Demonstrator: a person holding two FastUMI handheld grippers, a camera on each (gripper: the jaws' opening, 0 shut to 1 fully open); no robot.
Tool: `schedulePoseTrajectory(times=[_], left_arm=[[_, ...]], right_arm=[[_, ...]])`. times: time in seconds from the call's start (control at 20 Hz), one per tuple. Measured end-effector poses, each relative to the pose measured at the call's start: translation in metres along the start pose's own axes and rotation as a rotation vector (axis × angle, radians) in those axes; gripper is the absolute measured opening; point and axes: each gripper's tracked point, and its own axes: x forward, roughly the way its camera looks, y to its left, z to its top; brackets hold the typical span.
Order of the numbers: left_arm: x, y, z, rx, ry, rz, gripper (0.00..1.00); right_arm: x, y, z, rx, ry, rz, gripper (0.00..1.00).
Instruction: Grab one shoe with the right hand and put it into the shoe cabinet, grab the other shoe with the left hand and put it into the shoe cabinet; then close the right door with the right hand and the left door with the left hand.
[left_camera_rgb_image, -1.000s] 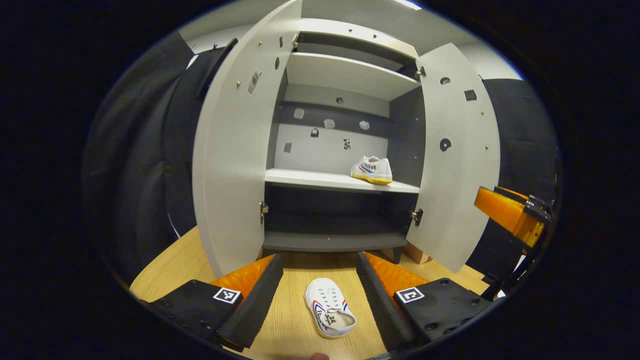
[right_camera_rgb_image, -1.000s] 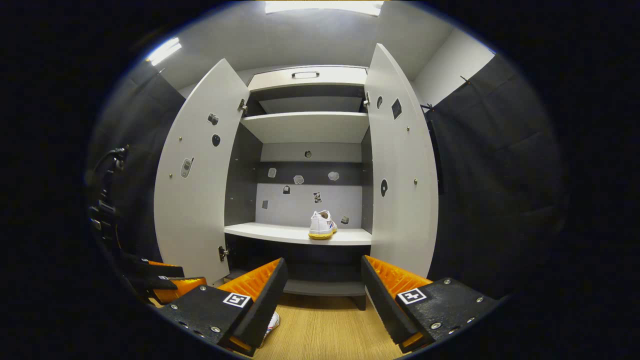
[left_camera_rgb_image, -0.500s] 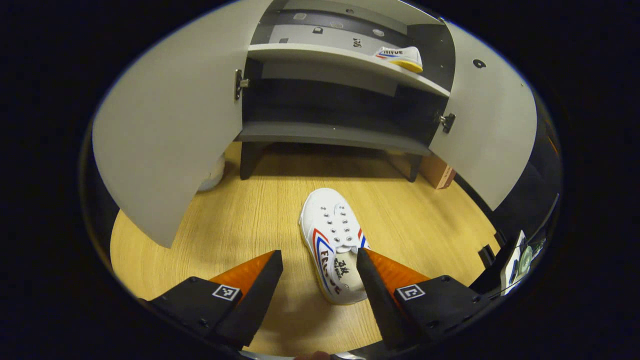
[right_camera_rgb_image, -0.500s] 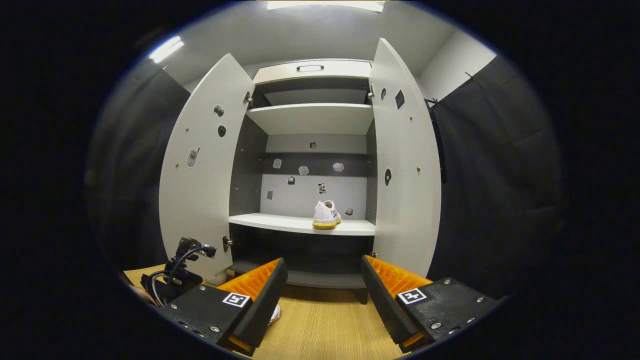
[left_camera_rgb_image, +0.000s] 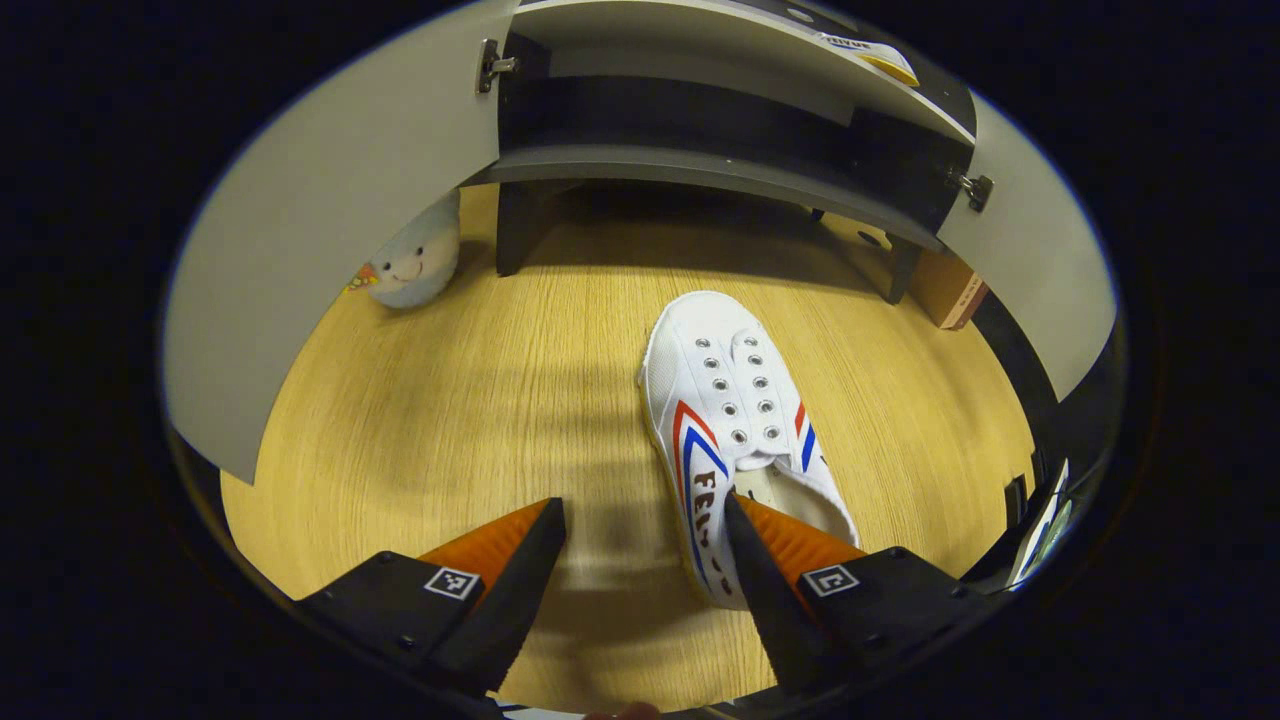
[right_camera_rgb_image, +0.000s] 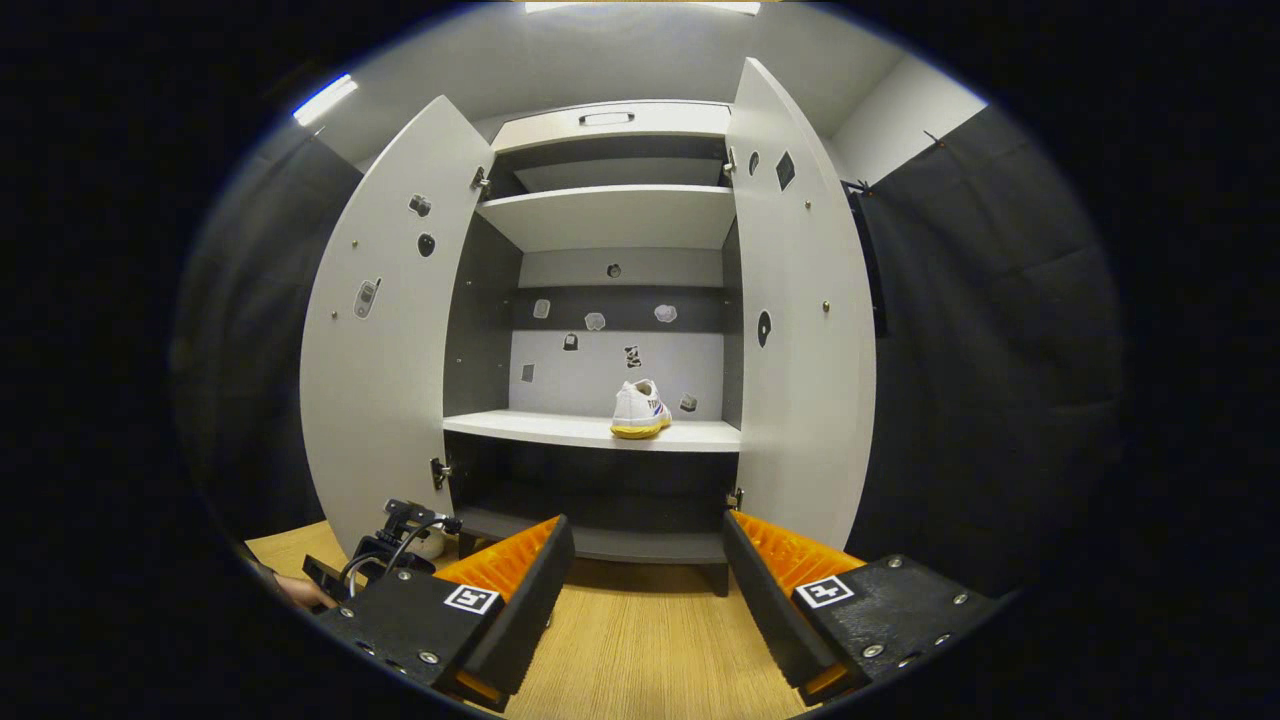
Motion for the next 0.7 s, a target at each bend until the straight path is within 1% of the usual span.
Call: schedulePoseTrajectory(times=[0.1,0.15,0.3,0.4,0.45,0.5,0.55,0.6,0.65,0.7], left_arm=[[0.01,-0.001,0.003,0.014,-0.044,0.005,1.0],[0.012,-0.003,0.011,0.026,-0.106,-0.005,1.0],[0.024,-0.006,0.029,0.088,-0.246,0.007,1.0],[0.033,-0.007,0.035,0.07,-0.293,0.004,1.0],[0.035,-0.007,0.037,0.054,-0.314,-0.01,1.0],[0.037,-0.01,0.035,0.027,-0.326,-0.042,1.0],[0.038,-0.015,0.035,-0.003,-0.329,-0.07,0.95],[0.038,-0.017,0.036,-0.024,-0.342,-0.084,0.89],[0.038,-0.02,0.036,-0.033,-0.351,-0.096,0.79],[0.038,-0.024,0.037,-0.04,-0.362,-0.104,0.73]], right_arm=[[0.002,0.0,-0.001,0.0,0.003,-0.002,0.92],[0.003,-0.001,-0.002,0.0,0.006,-0.004,0.92],[0.006,0.0,-0.005,0.003,0.021,-0.004,0.92],[0.007,0.0,-0.008,0.003,0.033,-0.003,0.92],[0.008,-0.001,-0.009,0.001,0.036,-0.005,0.92],[0.009,-0.002,-0.009,-0.001,0.037,-0.007,0.92],[0.009,-0.002,-0.01,-0.001,0.041,-0.009,0.92],[0.01,-0.002,-0.011,0.0,0.046,-0.01,0.92],[0.01,-0.001,-0.012,0.001,0.05,-0.009,0.92],[0.011,-0.001,-0.013,-0.001,0.055,-0.009,0.92]])
